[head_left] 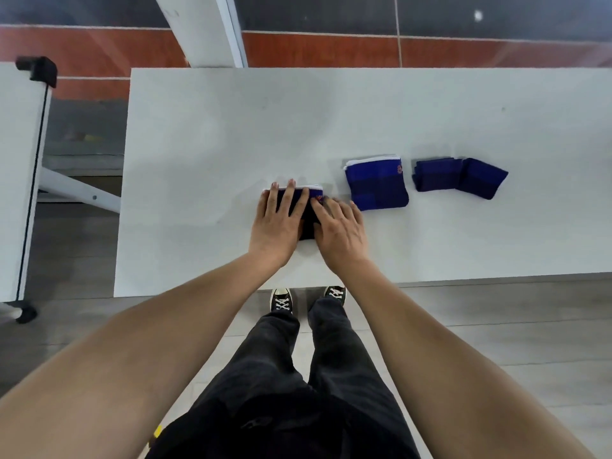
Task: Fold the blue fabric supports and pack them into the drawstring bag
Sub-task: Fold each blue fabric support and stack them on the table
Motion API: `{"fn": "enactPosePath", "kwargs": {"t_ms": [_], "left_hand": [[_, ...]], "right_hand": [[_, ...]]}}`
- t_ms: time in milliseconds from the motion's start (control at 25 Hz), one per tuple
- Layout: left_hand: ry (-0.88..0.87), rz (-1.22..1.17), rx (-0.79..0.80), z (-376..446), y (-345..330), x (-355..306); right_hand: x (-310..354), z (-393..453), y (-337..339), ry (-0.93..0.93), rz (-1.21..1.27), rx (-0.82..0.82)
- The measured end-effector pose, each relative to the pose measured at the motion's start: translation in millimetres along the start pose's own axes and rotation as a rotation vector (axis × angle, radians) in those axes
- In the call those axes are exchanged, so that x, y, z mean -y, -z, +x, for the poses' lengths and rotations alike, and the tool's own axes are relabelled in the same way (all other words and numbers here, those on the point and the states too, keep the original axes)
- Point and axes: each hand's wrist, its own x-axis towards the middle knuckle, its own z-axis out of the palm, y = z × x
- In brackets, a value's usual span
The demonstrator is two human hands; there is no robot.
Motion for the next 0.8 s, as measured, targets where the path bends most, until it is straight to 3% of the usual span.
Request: {"fn": "enactPosePath", "kwargs": {"t_ms": [240,440,800], "left_hand": [[0.084,-0.141,-0.086,20.5,39.7,-25.7],[-0.047,-0.184,-0.201,54.9,66.4,-89.6],[-0.130,-0.216,-0.047,125.5,54.7,-225.2]], "right_hand": [[-28.8,4.5,41.0,-0.105,0.090,-0.074],[-91.2,15.7,71.4,-0.150,0.104,-0.155],[-240.5,29.1,108.8,-0.173,0.067,-0.103]]}}
